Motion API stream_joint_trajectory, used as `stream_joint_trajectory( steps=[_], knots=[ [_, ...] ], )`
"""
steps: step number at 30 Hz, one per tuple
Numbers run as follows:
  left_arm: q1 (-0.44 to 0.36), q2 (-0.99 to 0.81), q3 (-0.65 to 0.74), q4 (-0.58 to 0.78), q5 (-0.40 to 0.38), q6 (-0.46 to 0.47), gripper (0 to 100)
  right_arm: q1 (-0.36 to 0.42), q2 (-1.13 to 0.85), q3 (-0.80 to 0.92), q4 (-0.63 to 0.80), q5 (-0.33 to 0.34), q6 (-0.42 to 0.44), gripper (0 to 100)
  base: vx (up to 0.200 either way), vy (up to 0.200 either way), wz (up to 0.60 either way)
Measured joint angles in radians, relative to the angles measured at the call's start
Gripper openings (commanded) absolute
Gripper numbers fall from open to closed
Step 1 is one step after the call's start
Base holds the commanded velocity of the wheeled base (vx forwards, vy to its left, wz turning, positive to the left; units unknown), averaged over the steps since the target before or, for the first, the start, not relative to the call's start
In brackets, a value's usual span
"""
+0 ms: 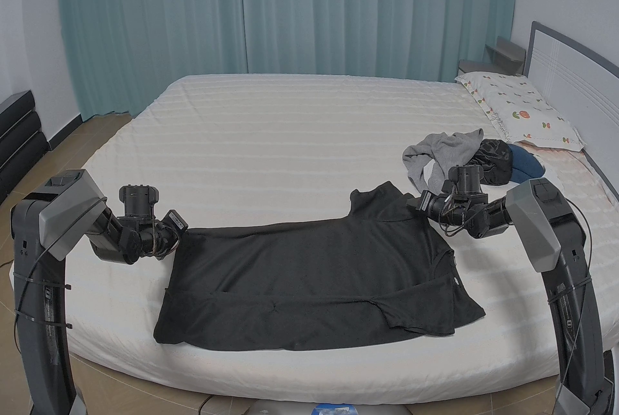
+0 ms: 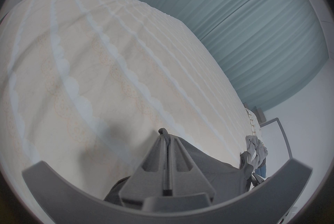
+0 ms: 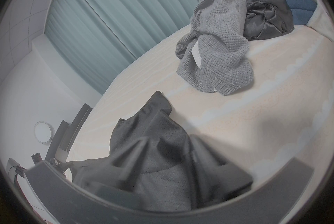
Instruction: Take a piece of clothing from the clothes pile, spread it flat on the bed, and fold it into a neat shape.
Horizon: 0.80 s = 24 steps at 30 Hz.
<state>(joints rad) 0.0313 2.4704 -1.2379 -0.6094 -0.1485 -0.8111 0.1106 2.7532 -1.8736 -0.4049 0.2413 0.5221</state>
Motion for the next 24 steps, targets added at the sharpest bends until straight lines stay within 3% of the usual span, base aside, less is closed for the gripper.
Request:
stream_joint_trajectory(
  steps=[11,24],
  knots=[
    [0.002,-0.001,-0.004,-0.003,0.026,0.001,0,-0.02,-0.019,0.027,-0.017,0.004,0.009,0,0.0,0.0,0.0],
    [0.007,-0.03,0.009,-0.044,0.065,0.001,0,-0.037,-0.092,0.153,-0.18,0.015,0.052,0,0.0,0.0,0.0]
  ],
)
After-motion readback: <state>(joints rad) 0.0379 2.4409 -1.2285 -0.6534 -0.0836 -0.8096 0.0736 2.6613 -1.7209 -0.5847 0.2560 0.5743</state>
